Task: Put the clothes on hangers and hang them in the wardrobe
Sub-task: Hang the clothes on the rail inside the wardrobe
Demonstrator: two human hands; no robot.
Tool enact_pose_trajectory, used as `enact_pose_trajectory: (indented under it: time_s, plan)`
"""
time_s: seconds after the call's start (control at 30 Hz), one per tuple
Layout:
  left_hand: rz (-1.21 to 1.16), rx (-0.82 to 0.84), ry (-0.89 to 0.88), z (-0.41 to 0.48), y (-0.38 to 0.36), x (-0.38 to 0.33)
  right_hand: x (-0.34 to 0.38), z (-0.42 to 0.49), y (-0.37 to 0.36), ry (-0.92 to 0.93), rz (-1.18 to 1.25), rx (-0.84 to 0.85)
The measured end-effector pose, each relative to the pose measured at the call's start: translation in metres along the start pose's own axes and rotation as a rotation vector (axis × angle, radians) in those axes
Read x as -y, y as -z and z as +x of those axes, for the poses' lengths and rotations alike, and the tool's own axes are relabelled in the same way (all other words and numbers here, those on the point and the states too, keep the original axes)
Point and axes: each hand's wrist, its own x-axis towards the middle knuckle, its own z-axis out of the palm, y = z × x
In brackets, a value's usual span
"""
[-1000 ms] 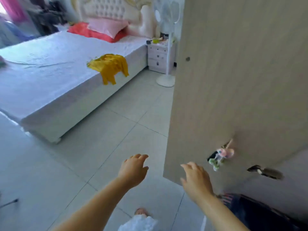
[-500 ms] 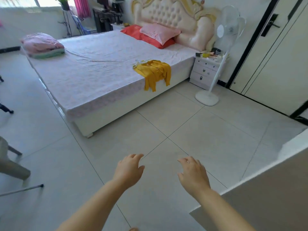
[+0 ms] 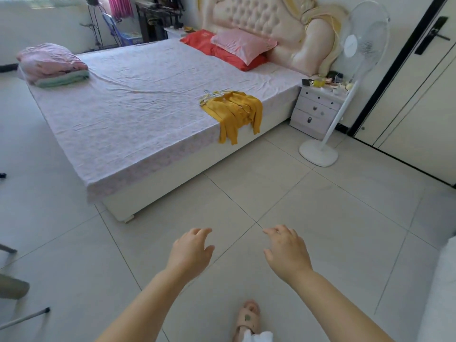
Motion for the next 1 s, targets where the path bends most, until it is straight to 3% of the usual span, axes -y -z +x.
enact_pose_trajectory:
  time_s: [0.57,1.0]
  plan:
    - [0.021,-0.010,0.131,0.294,0.065,-0.043,-0.088,0.324,0.046,0.077,0.037,0.048]
    - [-0.013,0.022,0.115,0.585,0.134,-0.029,-0.121,0.607,0.079,0.041,0.009,0.057]
